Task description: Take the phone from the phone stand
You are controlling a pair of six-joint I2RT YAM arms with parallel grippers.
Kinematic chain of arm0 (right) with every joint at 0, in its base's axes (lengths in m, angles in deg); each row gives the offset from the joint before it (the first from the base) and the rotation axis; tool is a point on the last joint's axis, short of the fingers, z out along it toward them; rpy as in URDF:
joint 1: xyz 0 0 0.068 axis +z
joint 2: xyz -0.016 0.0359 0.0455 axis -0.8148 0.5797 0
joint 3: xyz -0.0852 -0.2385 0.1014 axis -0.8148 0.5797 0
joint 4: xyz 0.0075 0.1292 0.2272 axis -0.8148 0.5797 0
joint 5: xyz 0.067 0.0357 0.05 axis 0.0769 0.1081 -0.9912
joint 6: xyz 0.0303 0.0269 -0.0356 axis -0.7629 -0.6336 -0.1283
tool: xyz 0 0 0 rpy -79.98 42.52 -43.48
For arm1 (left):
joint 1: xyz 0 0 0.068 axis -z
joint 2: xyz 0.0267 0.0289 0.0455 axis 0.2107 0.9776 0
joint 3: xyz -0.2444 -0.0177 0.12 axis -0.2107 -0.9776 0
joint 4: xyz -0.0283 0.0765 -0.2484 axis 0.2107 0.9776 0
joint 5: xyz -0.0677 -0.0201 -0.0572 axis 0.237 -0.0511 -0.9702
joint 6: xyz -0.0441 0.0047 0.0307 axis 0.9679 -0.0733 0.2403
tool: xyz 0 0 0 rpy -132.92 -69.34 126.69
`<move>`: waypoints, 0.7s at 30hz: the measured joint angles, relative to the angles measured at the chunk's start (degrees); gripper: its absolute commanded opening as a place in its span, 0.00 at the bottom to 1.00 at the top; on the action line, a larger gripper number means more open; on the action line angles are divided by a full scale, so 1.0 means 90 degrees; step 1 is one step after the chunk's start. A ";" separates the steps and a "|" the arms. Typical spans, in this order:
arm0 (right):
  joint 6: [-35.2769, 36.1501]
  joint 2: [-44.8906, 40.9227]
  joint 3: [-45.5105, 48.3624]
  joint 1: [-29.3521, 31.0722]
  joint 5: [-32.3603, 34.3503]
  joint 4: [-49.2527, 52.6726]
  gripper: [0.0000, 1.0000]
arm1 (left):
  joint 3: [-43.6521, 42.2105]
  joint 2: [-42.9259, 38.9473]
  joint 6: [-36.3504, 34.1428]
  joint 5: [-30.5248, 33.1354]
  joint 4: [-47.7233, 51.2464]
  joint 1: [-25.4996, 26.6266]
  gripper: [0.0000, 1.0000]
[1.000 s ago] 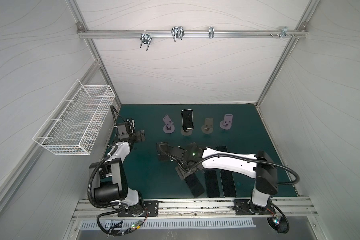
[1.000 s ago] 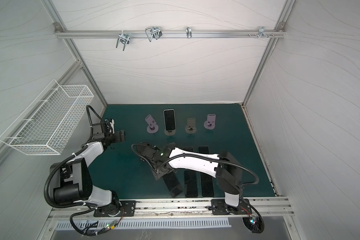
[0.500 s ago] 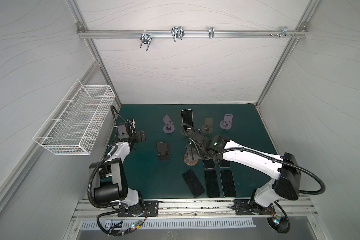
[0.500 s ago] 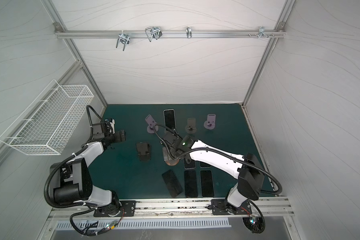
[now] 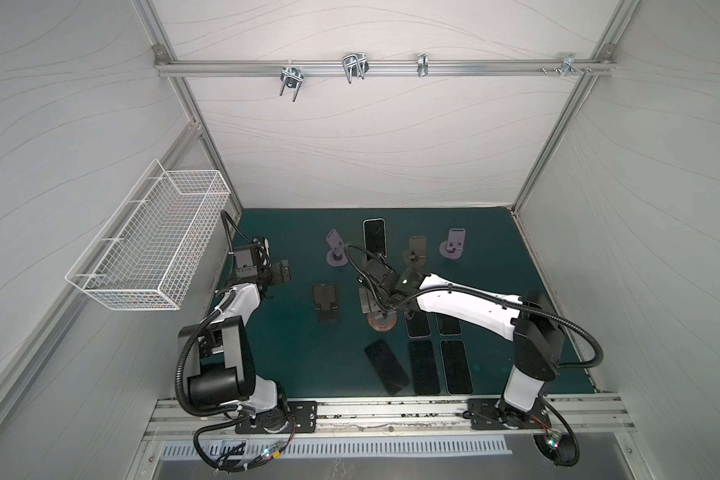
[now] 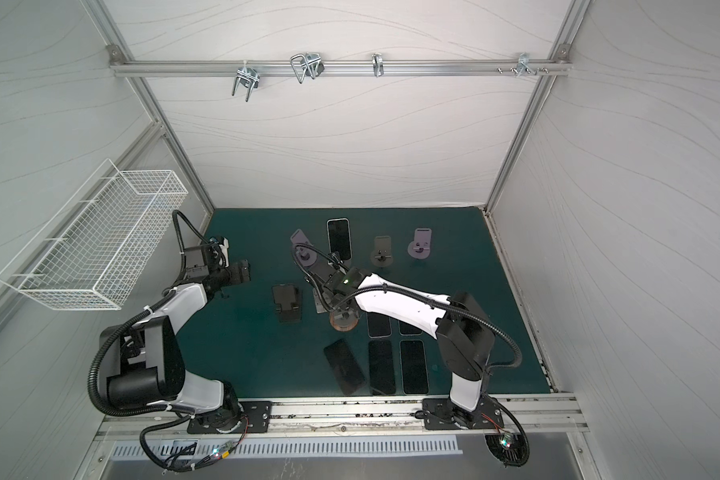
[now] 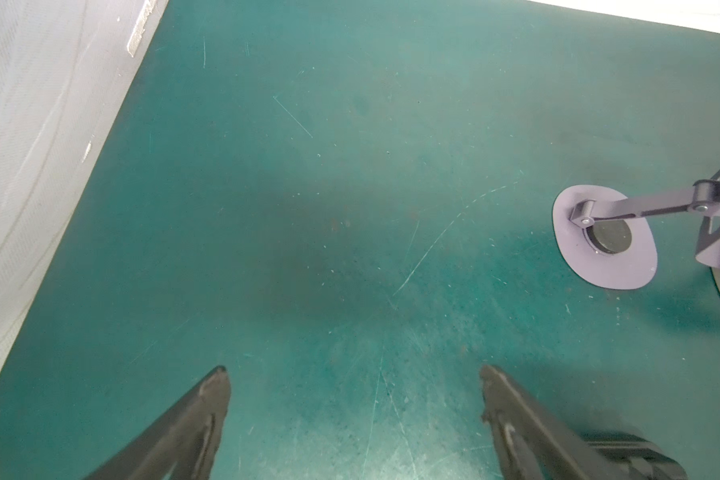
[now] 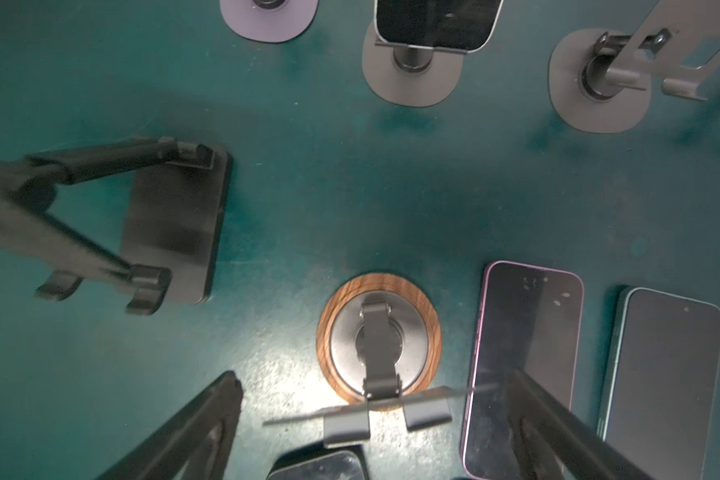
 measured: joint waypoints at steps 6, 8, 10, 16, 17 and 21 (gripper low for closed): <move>0.0010 0.0233 0.0000 -0.0005 0.0015 -0.0034 0.96 | 0.0000 0.0000 -0.0007 -0.0010 0.0000 0.0000 0.94; 0.0012 0.0335 0.0000 -0.0005 0.0005 -0.0063 0.92 | 0.0000 0.0000 -0.0007 -0.0010 0.0002 0.0000 0.93; 0.0058 0.0406 0.0002 -0.0005 -0.0015 -0.0141 0.89 | 0.0000 0.0000 -0.0010 -0.0012 0.0002 0.0000 0.93; 0.0270 0.0437 0.0002 -0.0022 -0.0039 -0.0396 0.72 | 0.0000 0.0000 -0.0010 -0.0015 0.0022 0.0000 0.93; 0.0313 0.0440 0.0002 -0.0027 -0.0044 -0.0435 0.70 | 0.0000 0.0000 -0.0010 -0.0015 0.0029 0.0000 0.93; 0.0374 0.0442 0.0002 -0.0032 -0.0129 -0.0505 0.67 | 0.0000 0.0000 -0.0012 -0.0017 0.0036 0.0000 0.93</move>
